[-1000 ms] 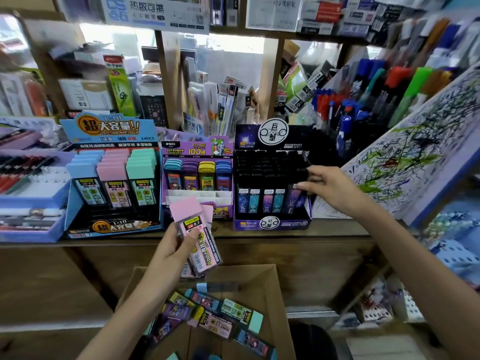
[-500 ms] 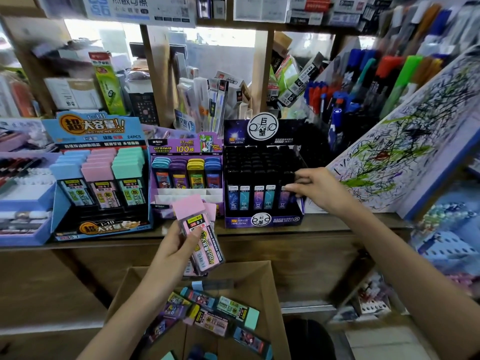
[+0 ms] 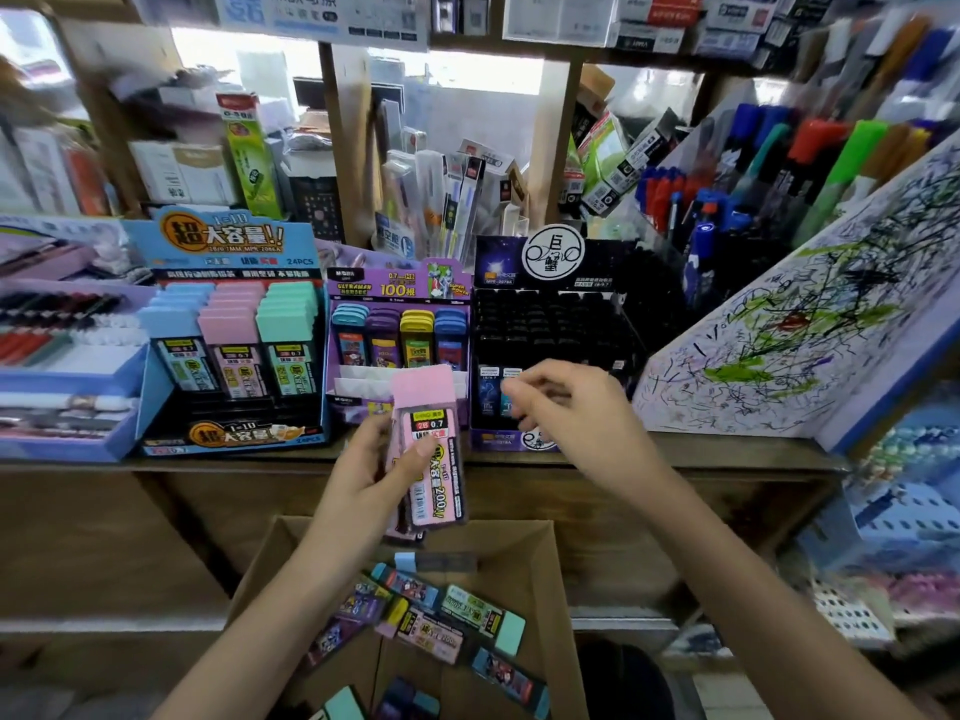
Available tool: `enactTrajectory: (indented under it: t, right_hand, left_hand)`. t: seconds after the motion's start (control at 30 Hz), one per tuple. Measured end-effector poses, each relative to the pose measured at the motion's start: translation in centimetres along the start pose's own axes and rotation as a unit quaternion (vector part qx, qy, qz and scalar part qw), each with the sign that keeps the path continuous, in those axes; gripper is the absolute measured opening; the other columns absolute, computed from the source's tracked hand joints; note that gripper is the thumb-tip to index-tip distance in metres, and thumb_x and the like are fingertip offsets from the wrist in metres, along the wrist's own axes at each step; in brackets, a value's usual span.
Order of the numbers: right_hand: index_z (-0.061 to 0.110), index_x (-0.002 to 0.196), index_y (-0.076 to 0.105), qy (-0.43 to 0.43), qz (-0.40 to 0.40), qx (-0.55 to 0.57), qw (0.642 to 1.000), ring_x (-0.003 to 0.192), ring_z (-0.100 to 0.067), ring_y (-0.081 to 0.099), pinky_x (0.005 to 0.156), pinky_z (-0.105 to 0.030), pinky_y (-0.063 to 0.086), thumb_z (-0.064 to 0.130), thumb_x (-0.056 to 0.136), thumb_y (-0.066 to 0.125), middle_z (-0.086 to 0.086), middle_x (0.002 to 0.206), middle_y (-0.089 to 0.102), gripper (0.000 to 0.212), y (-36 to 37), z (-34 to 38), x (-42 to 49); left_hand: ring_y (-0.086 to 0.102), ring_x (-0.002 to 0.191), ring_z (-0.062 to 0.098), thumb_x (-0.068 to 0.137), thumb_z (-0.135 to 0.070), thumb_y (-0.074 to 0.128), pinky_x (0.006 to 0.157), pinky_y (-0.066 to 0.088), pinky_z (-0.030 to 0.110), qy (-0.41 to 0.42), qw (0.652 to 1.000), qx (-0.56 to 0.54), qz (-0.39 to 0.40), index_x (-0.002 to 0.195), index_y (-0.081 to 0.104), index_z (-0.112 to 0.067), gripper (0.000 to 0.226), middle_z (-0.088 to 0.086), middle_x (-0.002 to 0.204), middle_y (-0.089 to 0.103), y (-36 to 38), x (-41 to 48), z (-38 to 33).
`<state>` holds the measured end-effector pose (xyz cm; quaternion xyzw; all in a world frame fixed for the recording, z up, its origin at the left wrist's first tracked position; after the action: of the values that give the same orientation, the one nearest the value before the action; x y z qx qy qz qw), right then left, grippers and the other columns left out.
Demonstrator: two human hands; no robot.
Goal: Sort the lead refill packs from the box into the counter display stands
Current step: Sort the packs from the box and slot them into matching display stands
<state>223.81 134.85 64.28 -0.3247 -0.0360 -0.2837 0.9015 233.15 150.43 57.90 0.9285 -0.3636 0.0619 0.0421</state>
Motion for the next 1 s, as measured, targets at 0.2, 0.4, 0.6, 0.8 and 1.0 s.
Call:
enactTrajectory:
  t: [0.2, 0.4, 0.6, 0.8, 1.0]
  right_hand:
    - [0.028, 0.097, 0.059, 0.002, 0.081, 0.134, 0.988, 0.069, -0.002, 0.064, 0.051, -0.016, 0.048, 0.037, 0.088, 0.061, 0.007, 0.086, 0.066, 0.012, 7.9, 3.1, 1.3]
    - [0.021, 0.092, 0.063, -0.015, 0.09, 0.164, 0.982, 0.072, -0.007, 0.067, 0.05, -0.022, 0.052, 0.027, 0.088, 0.063, 0.003, 0.084, 0.07, 0.007, 10.9, 5.6, 2.9]
    - [0.021, 0.087, 0.06, -0.012, 0.016, 0.265, 0.964, 0.064, -0.008, 0.065, 0.055, -0.026, 0.053, 0.02, 0.088, 0.064, 0.003, 0.078, 0.072, 0.004, 11.9, 9.2, 7.2]
    - [0.019, 0.09, 0.057, -0.119, 0.019, 0.075, 0.99, 0.079, -0.016, 0.057, 0.066, -0.031, 0.05, 0.021, 0.088, 0.065, 0.012, 0.081, 0.057, 0.008, 16.6, 13.2, 10.8]
    - [0.013, 0.099, 0.061, -0.164, 0.063, -0.048, 0.983, 0.075, -0.015, 0.052, 0.065, -0.028, 0.039, 0.026, 0.087, 0.065, 0.004, 0.087, 0.057, 0.018, 20.4, 12.7, 11.4]
  left_hand:
    - [0.07, 0.081, 0.016, 0.069, -0.036, 0.068, 0.066, 0.056, 0.027, 0.013, 0.999, 0.003, -0.037, 0.105, 0.056, -0.019, 0.041, 0.0, 0.091, 0.072, -3.3, -0.5, -0.6]
    - [0.071, 0.084, 0.018, 0.075, -0.039, 0.063, 0.064, 0.057, 0.029, 0.003, 0.996, -0.007, -0.093, 0.103, 0.058, -0.022, 0.033, 0.001, 0.094, 0.073, -8.2, -1.5, -0.2]
    - [0.066, 0.08, 0.008, 0.091, -0.028, 0.05, 0.066, 0.053, 0.021, 0.038, 0.982, 0.052, -0.178, 0.101, 0.058, -0.026, 0.013, -0.004, 0.09, 0.07, -15.8, -3.6, 0.0]
    - [0.067, 0.069, 0.009, 0.093, -0.028, 0.049, 0.057, 0.053, 0.022, 0.018, 0.968, 0.044, -0.246, 0.094, 0.057, -0.028, 0.008, -0.006, 0.079, 0.069, -21.9, -6.5, 1.5]
    - [0.065, 0.065, -0.001, 0.095, -0.023, 0.048, 0.05, 0.047, 0.011, 0.024, 0.962, 0.044, -0.27, 0.1, 0.057, -0.02, 0.011, -0.009, 0.079, 0.07, -24.6, -7.9, 2.3]
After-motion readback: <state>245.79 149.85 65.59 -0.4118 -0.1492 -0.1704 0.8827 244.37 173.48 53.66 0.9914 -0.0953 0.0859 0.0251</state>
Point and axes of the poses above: each hand's wrist, its own x-axis towards the middle knuckle, its own y-axis out of the palm, z = x × y, the point moved 9 cm from there along x, towards the middle knuckle
